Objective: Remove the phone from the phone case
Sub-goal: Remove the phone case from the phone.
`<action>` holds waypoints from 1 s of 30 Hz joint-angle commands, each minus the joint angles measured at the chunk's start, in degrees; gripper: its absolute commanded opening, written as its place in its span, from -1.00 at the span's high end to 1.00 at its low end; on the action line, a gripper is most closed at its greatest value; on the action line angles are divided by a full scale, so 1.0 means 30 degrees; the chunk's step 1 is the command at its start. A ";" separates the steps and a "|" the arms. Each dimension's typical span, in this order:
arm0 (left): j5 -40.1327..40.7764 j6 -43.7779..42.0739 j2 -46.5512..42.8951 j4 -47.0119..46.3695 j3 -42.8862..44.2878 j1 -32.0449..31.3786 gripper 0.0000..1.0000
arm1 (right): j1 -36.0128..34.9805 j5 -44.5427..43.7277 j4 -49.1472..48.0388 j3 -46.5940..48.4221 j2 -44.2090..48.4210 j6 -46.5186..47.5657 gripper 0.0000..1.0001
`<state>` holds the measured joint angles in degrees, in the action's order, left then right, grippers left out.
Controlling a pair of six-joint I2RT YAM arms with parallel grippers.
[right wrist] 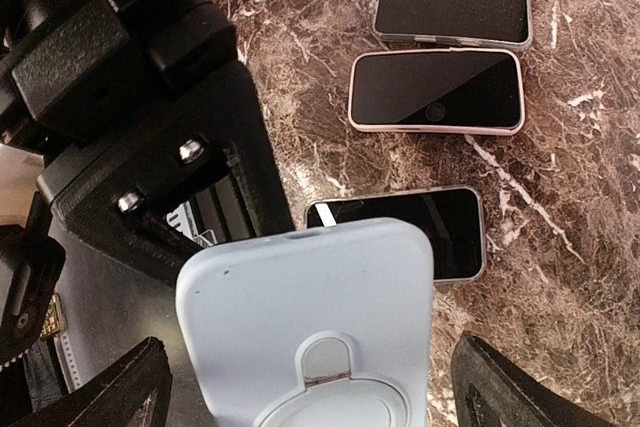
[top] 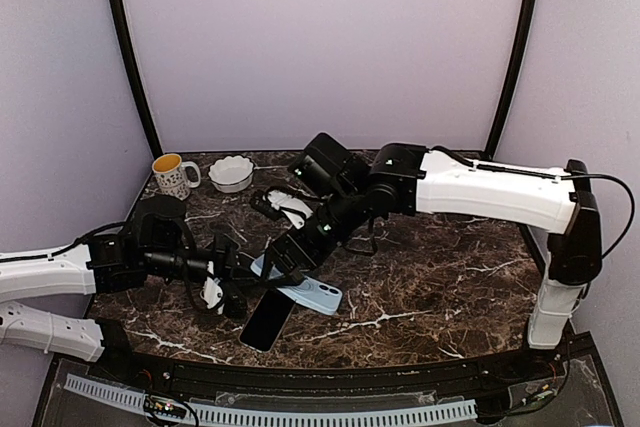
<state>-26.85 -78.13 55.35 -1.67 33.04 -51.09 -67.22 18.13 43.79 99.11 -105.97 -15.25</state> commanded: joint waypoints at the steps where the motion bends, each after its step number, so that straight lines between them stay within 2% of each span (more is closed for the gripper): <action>1: -0.0053 -0.0209 -0.0695 -0.1186 -0.0249 -0.0164 1.00 | 0.0433 0.0206 -0.0169 0.0368 -0.0526 0.0380 -0.89; 6: -0.0013 0.0008 -0.0603 -0.1209 -0.0261 -0.0221 1.00 | 0.0434 -0.0323 0.0459 0.0781 -0.0886 0.0453 -0.54; 13: -0.0009 0.0752 -0.0009 -0.0826 0.0164 -0.0207 1.00 | 0.0033 -0.1315 0.0646 0.1072 -0.0853 0.0679 -0.56; 21: 0.0327 0.1377 0.0022 -0.0750 0.0302 -0.0218 1.00 | -0.0735 -0.6718 0.2072 0.2237 -0.1326 0.0767 -0.44; 30: 0.0426 0.2702 0.0272 -0.0842 0.0655 -0.0211 1.00 | -0.1296 -0.7030 0.1614 0.2977 -0.1875 0.0687 -0.43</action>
<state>-22.61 -72.95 56.77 -0.30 32.12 -51.33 -70.85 1.83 49.17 105.47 -109.65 -13.52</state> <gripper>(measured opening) 0.096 0.719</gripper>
